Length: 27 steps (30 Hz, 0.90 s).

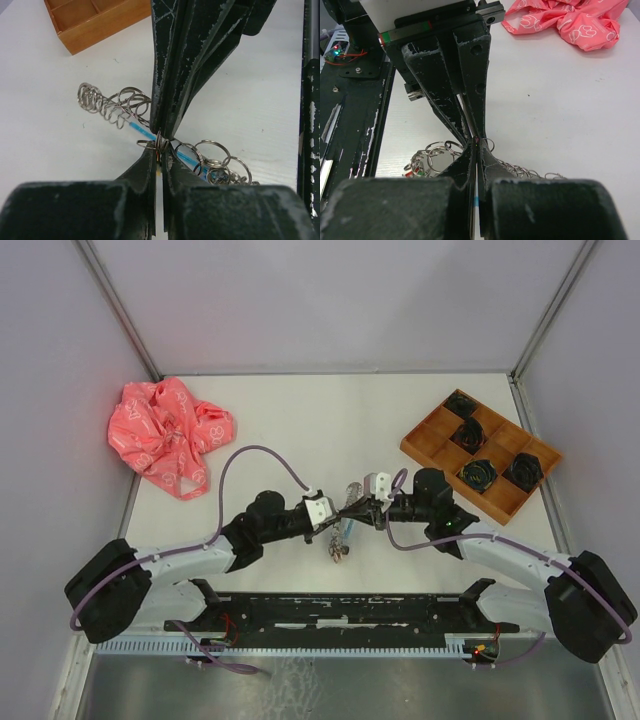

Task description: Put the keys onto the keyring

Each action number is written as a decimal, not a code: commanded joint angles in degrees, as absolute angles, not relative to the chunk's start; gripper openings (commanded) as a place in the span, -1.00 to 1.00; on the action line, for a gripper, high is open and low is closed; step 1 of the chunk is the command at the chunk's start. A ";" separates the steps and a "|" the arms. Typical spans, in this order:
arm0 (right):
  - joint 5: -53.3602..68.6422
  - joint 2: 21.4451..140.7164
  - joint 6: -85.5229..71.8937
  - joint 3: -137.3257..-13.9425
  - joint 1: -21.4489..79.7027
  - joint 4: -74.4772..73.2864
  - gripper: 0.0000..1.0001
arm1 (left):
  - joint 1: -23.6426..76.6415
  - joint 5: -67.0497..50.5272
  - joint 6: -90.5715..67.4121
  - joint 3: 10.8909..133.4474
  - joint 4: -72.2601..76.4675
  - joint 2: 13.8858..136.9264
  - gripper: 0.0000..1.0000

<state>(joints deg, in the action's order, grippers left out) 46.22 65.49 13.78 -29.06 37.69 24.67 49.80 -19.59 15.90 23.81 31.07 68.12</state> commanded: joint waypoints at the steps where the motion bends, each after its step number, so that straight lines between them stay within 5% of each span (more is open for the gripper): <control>1: 43.37 63.58 9.47 -27.69 37.52 40.28 -0.99 | 49.63 -26.04 12.33 24.63 34.84 69.20 -0.95; 14: 36.83 66.53 3.56 -21.10 37.54 59.84 -0.99 | 49.92 -28.87 -0.03 22.37 43.52 70.02 -0.91; 27: 36.26 60.97 7.19 -20.35 37.53 41.99 -0.99 | 49.81 -21.30 5.49 24.47 34.02 64.15 -0.95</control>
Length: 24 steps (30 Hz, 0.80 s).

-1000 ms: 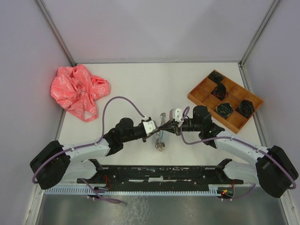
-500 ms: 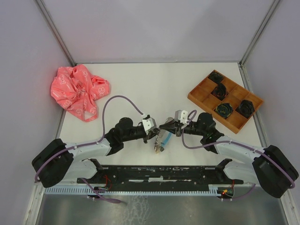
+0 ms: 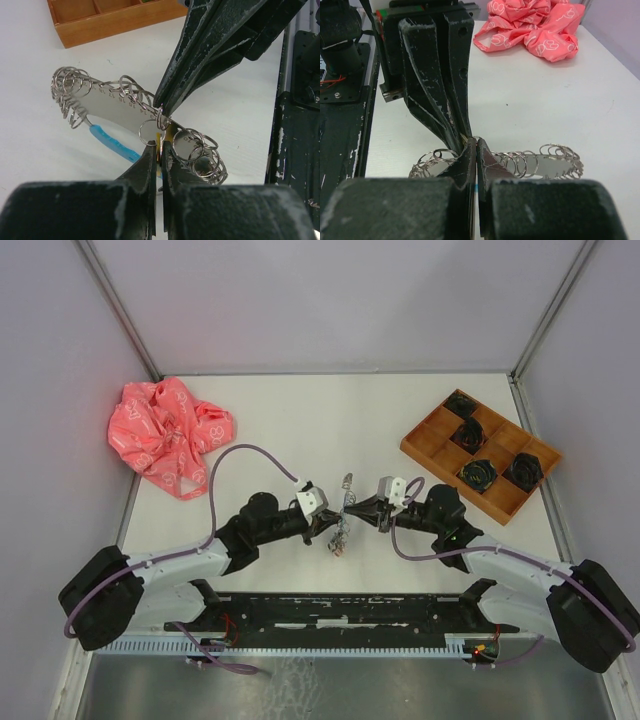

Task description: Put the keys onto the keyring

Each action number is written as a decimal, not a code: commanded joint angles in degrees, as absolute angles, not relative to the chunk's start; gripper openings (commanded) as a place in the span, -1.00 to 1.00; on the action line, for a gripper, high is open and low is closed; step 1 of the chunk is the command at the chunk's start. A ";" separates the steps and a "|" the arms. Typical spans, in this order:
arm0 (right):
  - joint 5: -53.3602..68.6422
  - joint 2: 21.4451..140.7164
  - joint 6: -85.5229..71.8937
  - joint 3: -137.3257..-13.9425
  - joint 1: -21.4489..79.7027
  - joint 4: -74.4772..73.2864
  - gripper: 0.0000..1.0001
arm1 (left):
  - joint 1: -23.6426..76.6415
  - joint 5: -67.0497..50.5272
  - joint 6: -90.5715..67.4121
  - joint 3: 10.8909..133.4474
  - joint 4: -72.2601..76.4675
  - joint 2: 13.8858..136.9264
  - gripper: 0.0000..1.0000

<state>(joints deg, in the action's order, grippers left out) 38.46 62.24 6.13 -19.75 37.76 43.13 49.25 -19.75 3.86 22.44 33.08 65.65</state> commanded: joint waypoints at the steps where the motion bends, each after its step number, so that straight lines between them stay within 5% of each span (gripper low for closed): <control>1: 36.29 61.05 7.15 -20.39 37.58 41.82 -0.99 | 49.83 -21.57 5.55 24.52 33.97 64.21 -0.95; 15: 37.03 61.00 8.40 -21.59 37.55 35.32 -0.97 | 49.76 -22.49 9.30 25.88 28.85 62.91 -0.95; 24: 40.38 61.04 10.58 -24.47 37.59 27.24 -0.75 | 49.79 -22.73 10.84 27.03 27.18 61.36 -0.95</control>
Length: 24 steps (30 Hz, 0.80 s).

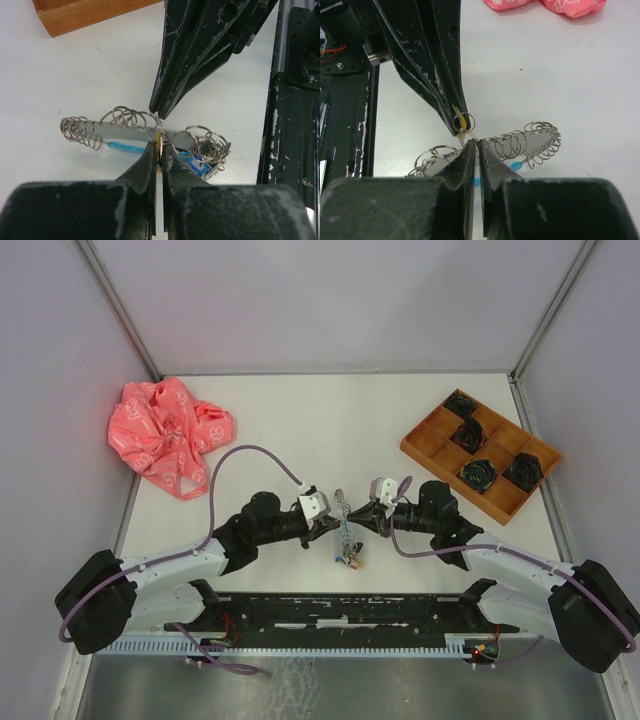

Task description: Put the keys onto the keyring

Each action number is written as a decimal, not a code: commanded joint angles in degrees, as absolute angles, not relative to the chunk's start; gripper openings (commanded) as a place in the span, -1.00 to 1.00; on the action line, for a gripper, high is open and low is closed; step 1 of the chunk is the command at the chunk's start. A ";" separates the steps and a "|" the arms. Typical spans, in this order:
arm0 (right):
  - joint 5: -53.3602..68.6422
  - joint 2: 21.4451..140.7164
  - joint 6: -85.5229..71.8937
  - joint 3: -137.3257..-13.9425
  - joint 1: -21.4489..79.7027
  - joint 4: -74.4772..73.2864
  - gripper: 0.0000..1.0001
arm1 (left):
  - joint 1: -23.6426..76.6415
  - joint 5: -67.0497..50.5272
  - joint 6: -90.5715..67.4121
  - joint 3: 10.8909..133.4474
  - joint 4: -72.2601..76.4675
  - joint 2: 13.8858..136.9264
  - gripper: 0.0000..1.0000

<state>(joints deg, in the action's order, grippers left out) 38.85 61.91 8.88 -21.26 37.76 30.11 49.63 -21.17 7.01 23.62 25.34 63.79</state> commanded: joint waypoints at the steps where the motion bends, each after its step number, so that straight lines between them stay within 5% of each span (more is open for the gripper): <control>1: 40.75 61.06 10.79 -24.80 37.56 26.45 -0.72 | 49.83 -22.92 11.07 27.21 27.02 61.35 -0.95; 15: 45.54 60.51 20.55 -28.99 37.57 14.46 -0.26 | 49.78 -26.48 14.71 28.42 24.05 61.72 -0.95; 24: 51.56 64.47 34.09 -33.80 37.58 6.33 -0.14 | 49.80 -29.62 16.90 28.42 22.75 61.10 -0.95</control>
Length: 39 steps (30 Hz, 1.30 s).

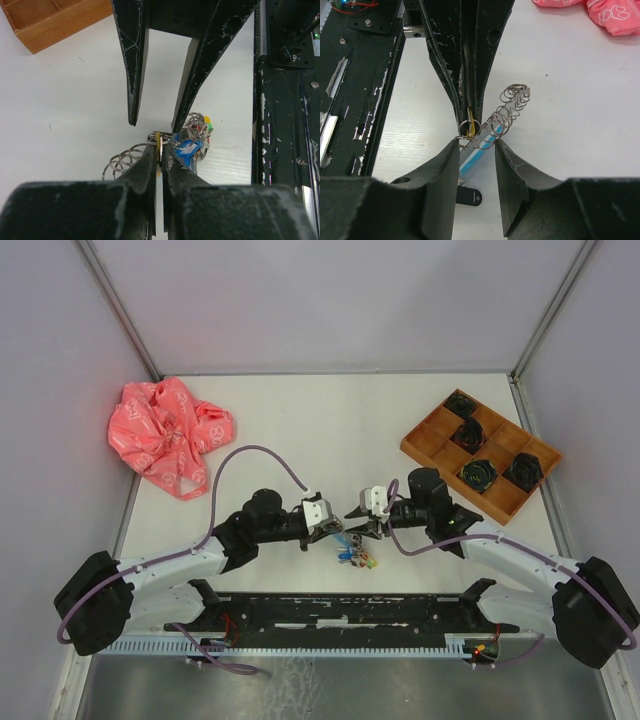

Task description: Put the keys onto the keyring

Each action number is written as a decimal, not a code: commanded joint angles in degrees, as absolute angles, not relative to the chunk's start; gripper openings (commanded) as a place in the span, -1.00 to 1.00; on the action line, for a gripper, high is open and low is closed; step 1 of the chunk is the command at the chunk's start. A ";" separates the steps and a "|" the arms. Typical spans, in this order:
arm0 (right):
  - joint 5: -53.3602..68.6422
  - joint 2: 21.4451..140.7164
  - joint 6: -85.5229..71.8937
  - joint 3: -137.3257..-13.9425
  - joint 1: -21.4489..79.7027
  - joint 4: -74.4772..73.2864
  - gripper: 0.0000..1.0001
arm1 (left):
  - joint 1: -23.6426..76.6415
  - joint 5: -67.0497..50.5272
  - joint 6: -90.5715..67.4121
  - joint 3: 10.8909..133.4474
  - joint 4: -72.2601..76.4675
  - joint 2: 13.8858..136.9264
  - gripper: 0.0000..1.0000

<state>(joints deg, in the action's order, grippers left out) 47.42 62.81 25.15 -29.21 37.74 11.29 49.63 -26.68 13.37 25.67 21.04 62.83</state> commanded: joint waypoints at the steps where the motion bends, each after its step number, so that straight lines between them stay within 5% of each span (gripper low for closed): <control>1: 52.16 65.06 35.54 -34.44 37.55 5.05 -0.14 | 49.83 -29.95 17.19 28.38 22.50 60.95 -0.95; 25: 63.71 74.02 46.29 -42.25 37.62 -9.84 -0.48 | 49.83 -29.88 19.62 27.35 19.44 58.09 -0.95; 39: 62.90 75.15 41.56 -42.23 38.85 -5.46 -0.55 | 49.82 -29.34 19.17 27.92 18.89 58.19 -0.95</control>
<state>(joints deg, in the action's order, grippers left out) 60.97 74.87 44.69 -40.60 38.11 -9.04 49.63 -29.10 17.04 25.67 15.73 59.81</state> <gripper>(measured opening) 0.229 0.060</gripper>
